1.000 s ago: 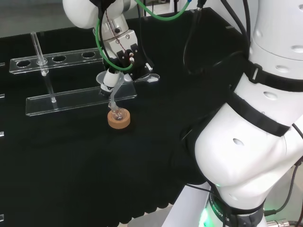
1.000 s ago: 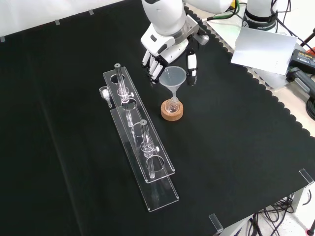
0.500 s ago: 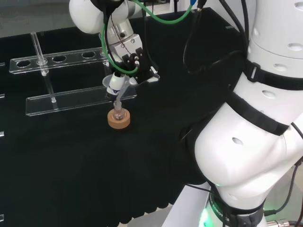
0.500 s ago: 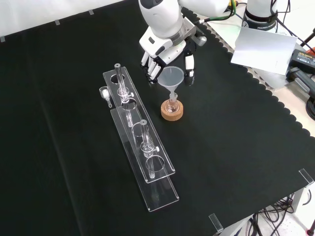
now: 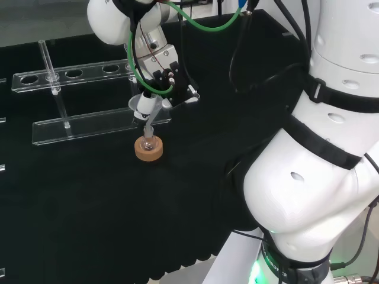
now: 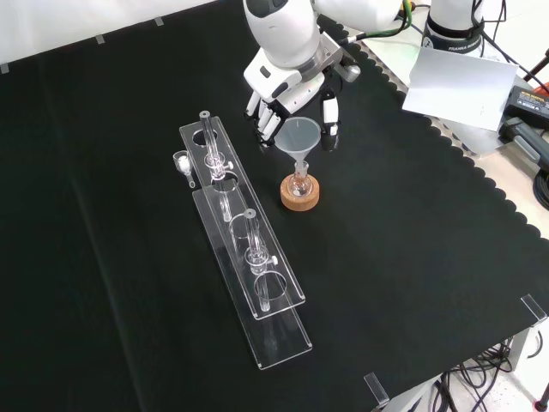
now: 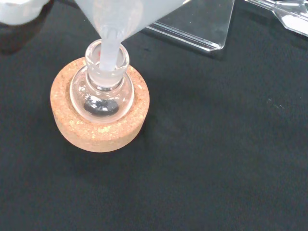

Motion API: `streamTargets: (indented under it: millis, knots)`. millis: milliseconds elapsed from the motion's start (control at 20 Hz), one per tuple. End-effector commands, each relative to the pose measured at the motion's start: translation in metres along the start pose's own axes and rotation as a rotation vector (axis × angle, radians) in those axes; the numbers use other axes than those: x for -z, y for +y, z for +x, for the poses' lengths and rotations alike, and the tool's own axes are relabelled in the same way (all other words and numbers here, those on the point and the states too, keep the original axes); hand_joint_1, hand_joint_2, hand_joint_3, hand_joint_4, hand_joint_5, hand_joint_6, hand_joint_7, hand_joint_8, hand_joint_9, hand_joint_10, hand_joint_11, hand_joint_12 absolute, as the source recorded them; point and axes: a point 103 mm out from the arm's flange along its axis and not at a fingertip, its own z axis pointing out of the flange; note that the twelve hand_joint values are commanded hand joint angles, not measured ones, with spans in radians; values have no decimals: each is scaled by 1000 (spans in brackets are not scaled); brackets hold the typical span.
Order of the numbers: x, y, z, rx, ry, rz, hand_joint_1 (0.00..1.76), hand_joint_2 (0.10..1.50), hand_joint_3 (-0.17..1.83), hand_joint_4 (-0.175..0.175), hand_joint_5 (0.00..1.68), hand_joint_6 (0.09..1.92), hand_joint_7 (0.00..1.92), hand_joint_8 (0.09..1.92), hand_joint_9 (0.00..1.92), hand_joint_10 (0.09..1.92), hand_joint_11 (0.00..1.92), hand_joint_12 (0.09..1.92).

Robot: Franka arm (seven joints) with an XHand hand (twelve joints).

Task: Place the funnel on the round-bottom flask.

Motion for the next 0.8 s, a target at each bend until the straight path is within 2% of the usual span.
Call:
streamTargets:
  millis: [50,550,800]
  knots:
    - [0,1,1,1,-6,5,846,702,638,-10,780,818,707,709,975,471,661,1273]
    - [-1,3,4,0,-2,11,839,698,639,-21,710,822,674,713,935,469,648,1270]
    - [-2,4,4,-1,2,18,835,697,637,-32,627,837,575,755,845,520,601,1286]
